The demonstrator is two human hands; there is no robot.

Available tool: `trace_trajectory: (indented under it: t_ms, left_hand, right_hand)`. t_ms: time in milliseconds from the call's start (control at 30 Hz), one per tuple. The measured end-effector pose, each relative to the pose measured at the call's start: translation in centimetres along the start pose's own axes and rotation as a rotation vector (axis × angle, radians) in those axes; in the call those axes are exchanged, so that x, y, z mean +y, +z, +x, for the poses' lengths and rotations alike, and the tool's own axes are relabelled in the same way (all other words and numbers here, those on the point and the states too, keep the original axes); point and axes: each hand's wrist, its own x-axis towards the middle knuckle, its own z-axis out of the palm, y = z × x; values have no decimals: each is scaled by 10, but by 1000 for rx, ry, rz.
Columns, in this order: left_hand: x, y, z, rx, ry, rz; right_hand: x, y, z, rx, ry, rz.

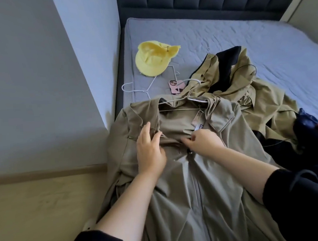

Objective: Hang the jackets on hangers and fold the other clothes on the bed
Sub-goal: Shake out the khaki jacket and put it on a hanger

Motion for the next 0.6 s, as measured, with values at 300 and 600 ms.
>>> trace_trajectory:
  t_ms: [300, 600]
  left_hand:
    - [13, 9, -28, -341, 13, 88]
    - [18, 24, -40, -487, 5, 70]
  right_hand:
    - [6, 11, -17, -111, -1, -194]
    - [7, 8, -22, -157, -91, -41]
